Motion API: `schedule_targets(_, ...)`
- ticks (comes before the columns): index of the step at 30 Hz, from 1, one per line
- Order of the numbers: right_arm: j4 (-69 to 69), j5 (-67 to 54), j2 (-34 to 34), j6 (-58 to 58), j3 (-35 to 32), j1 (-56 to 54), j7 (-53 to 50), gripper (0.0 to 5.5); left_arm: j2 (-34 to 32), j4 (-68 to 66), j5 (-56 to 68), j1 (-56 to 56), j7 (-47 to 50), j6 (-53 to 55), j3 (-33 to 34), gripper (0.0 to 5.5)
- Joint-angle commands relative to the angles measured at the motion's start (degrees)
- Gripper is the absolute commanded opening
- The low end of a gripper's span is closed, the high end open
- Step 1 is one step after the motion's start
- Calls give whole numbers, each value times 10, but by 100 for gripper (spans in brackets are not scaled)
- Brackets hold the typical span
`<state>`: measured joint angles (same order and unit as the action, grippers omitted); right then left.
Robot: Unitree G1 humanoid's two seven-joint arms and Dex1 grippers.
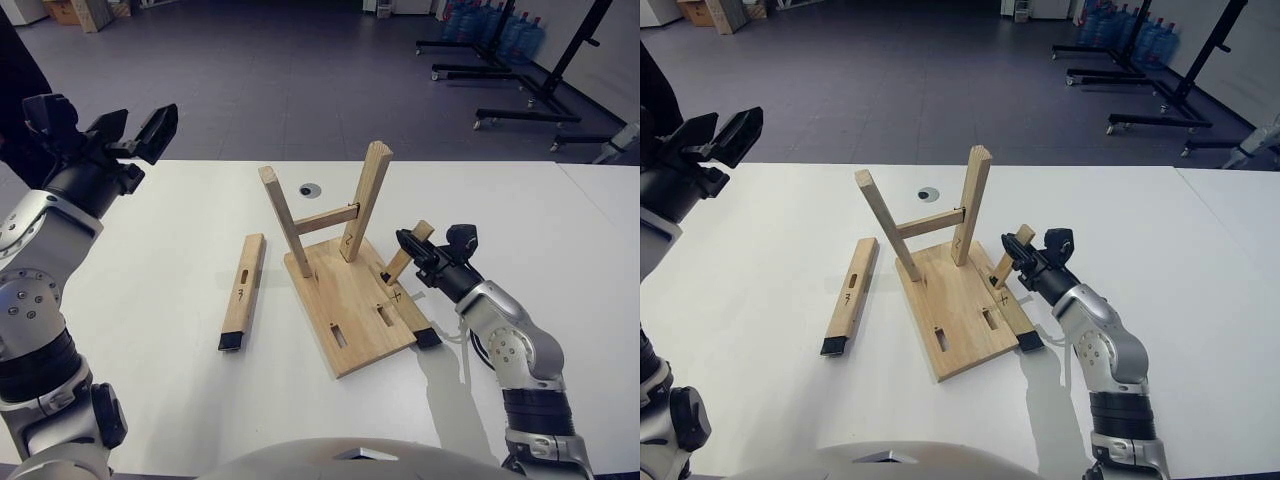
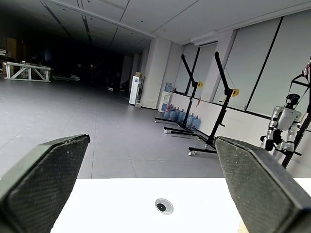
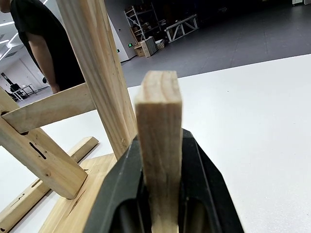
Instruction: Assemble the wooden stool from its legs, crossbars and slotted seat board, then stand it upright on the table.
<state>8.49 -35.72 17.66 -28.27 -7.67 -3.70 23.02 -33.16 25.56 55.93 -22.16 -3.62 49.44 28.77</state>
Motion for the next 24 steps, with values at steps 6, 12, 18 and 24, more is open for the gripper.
schedule_targets(6,-28,37,-4,9,-1,15,-12,39,0,2,-10,4,-2,-10,-16,469)
schedule_targets(12,-26,70,1,29,20,27,-6,39,-4,0,-15,5,-4,-12,-19,469)
schedule_targets(18,-36,130,1,73,49,43,-10,39,-7,-5,-26,-2,-7,-12,-24,469)
schedule_targets(24,-122,186,-19,162,64,35,-19,39,-5,-10,-37,-6,-8,-16,-25,469)
